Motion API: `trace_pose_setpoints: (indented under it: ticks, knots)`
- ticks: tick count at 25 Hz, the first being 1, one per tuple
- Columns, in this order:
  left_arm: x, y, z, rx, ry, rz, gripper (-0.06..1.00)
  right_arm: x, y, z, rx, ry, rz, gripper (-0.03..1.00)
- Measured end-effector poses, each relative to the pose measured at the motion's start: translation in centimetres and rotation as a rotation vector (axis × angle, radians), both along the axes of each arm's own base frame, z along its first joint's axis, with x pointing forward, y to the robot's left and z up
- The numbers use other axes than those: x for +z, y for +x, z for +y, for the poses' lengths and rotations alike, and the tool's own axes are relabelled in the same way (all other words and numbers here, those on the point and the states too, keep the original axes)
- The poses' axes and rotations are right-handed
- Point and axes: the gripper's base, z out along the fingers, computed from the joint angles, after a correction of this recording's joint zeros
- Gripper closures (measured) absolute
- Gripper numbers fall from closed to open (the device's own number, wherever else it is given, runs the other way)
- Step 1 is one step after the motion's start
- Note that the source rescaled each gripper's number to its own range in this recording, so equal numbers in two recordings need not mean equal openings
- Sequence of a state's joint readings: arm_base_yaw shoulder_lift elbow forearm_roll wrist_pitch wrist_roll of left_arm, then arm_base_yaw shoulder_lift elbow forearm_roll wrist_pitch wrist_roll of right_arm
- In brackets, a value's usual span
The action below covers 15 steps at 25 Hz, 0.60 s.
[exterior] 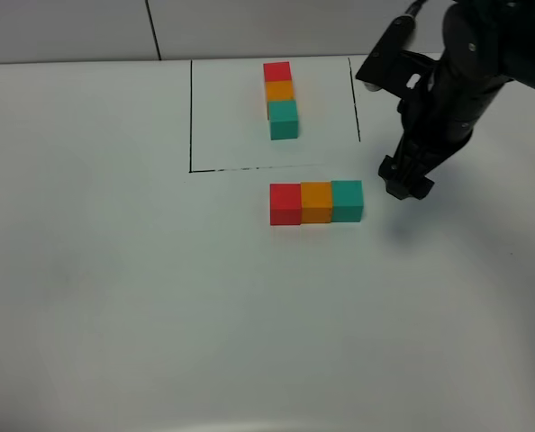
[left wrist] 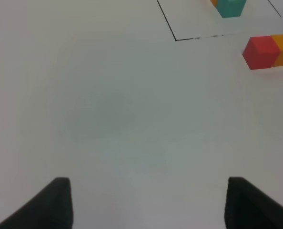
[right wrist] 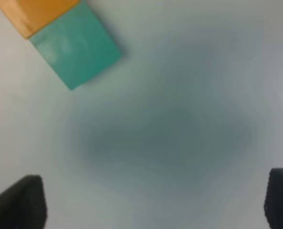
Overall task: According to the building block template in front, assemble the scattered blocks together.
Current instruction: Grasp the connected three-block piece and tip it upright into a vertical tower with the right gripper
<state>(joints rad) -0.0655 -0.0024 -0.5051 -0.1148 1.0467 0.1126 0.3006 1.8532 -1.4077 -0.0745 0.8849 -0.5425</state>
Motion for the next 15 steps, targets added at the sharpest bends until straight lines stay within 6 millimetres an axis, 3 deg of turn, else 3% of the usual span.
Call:
trace_pose_setpoints:
  ticks: [4,10,15]
  knots:
    - [0.0,0.0,0.0,0.0,0.0,0.0,0.52,-0.2,-3.3,-2.2,-0.178,0.082,-0.057,0.12]
    - [0.0,0.0,0.0,0.0,0.0,0.0,0.52,-2.1,-8.3,-3.9,-0.364,0.157,-0.051,0.13]
    - [0.0,0.0,0.0,0.0,0.0,0.0,0.52,-3.1,-9.9,-4.4,-0.4,0.176,-0.055,0.13]
